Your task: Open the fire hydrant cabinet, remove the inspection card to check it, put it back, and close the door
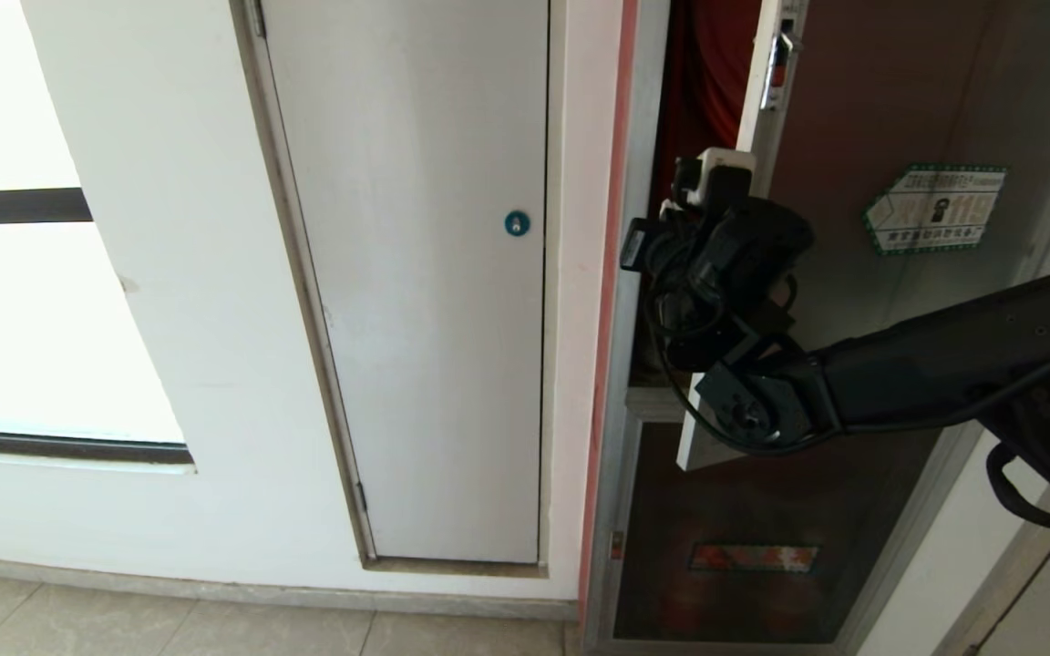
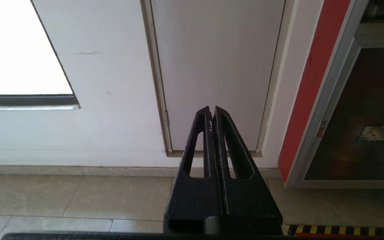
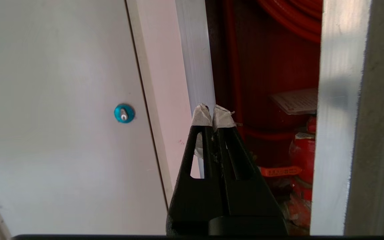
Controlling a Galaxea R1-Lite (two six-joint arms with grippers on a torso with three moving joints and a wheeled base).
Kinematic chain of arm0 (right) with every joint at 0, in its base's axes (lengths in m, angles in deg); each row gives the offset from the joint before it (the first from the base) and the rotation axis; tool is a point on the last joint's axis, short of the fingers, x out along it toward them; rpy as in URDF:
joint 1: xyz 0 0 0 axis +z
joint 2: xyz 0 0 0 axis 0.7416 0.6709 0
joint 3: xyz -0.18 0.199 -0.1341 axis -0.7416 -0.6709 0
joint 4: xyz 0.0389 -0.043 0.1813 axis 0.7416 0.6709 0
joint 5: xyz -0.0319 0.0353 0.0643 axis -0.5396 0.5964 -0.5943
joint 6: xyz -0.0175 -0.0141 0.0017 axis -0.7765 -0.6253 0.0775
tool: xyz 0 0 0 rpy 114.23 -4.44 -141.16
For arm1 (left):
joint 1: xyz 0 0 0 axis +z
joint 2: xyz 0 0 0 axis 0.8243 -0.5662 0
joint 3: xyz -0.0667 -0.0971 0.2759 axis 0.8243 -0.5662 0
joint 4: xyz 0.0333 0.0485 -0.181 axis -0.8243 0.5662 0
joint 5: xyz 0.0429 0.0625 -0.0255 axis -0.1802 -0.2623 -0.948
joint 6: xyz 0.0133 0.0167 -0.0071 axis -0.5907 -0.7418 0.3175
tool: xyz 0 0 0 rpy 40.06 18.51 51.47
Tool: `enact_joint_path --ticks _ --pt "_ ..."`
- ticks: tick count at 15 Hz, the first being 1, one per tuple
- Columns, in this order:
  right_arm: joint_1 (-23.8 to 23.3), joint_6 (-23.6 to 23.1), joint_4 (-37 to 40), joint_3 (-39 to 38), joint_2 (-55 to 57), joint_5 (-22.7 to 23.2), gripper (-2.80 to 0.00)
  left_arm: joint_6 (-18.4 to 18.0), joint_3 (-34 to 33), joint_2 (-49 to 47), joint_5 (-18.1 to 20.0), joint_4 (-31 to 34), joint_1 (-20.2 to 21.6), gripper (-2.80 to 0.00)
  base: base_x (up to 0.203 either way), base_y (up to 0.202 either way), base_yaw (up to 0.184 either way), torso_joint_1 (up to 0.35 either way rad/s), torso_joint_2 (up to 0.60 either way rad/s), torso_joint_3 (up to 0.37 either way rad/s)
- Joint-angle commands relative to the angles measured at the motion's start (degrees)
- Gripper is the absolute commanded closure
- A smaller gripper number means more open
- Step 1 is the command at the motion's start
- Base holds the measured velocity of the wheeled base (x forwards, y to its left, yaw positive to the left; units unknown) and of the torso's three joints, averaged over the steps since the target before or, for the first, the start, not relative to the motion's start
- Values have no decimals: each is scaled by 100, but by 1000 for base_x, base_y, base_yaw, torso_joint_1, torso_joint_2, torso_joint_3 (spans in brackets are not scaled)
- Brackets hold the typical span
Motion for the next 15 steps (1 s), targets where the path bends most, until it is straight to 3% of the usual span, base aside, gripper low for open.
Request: enact_joint_path --ticks 1,15 --pt "-4 -38 -89 83 199 -57 0 -1 0 -9 3 2 0 0 0 0 0 0 0 0" --pt "-314 -12 -98 90 144 -101 0 -1 0 -9 3 2 0 0 0 0 0 0 0 0"
